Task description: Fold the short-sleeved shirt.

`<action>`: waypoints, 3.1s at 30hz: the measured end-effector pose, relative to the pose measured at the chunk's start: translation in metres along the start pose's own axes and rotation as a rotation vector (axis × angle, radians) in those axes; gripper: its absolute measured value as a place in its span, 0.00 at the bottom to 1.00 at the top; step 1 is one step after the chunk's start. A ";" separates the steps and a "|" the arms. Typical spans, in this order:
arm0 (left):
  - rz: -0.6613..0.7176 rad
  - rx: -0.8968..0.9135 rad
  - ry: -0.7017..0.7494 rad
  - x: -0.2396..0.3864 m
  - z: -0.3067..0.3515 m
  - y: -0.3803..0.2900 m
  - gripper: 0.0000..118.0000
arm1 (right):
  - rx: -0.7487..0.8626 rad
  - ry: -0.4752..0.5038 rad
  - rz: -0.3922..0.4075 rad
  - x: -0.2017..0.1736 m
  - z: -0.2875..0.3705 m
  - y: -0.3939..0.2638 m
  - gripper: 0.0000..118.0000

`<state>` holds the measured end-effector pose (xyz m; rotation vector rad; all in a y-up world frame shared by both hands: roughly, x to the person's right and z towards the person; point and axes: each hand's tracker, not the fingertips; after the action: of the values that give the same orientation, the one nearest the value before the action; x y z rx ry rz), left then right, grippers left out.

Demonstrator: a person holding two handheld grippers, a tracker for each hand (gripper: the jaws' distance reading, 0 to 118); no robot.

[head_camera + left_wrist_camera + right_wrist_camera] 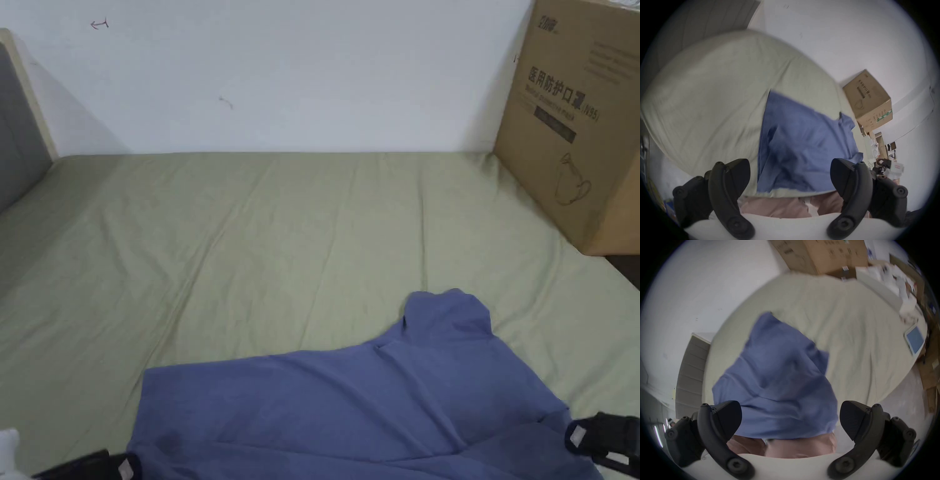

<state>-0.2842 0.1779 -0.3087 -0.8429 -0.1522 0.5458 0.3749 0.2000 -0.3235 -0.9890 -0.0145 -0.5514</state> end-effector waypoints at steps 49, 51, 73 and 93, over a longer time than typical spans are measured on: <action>-0.438 -0.098 0.163 0.020 -0.166 0.117 0.01 | -0.124 -0.134 0.196 -0.073 -0.222 0.225 0.98; -0.418 -0.097 0.168 0.037 -0.158 0.112 0.01 | -0.160 -0.237 0.162 -0.063 -0.257 0.238 0.98; -0.324 -0.091 0.159 0.035 -0.169 0.125 0.01 | -0.004 -0.113 0.164 -0.098 -0.193 0.226 0.01; -0.326 -0.032 0.039 0.020 -0.131 0.136 0.01 | 0.096 -0.004 -0.026 -0.028 -0.030 0.082 0.01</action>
<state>-0.2766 0.1740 -0.4989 -0.8392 -0.2577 0.2217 0.3805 0.2234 -0.4115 -0.8969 -0.0573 -0.5678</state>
